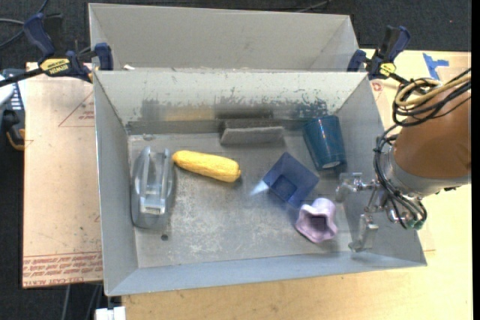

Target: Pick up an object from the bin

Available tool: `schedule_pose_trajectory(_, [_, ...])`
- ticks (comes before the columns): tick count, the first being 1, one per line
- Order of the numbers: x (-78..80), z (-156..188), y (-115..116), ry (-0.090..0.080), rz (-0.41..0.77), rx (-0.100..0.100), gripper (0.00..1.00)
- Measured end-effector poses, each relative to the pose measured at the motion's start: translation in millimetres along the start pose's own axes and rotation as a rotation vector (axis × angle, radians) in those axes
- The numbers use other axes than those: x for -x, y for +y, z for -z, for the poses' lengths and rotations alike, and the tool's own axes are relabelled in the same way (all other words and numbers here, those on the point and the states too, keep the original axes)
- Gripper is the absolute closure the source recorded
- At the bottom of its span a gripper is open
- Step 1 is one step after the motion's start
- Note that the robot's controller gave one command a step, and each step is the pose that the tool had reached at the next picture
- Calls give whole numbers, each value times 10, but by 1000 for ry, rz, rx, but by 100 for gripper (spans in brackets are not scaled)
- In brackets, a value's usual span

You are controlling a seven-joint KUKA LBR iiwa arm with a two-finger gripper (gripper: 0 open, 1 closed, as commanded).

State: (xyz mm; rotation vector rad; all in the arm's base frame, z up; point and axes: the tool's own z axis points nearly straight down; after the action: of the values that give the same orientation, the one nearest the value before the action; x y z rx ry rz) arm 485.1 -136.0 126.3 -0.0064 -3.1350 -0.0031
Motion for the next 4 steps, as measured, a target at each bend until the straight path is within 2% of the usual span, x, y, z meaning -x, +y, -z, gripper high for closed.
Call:
schedule_pose_trajectory(1, [70, -96, 63, -13, -29, -4, 0])
schedule_pose_trajectory(2, [153, -566, 297, -4, -99, 1, 0])
schedule_pose_trajectory(3, [70, -266, 657, -10, -389, 2, 0])
schedule_pose_trajectory(4, [120, -268, 497, -6, -310, 1, 0])
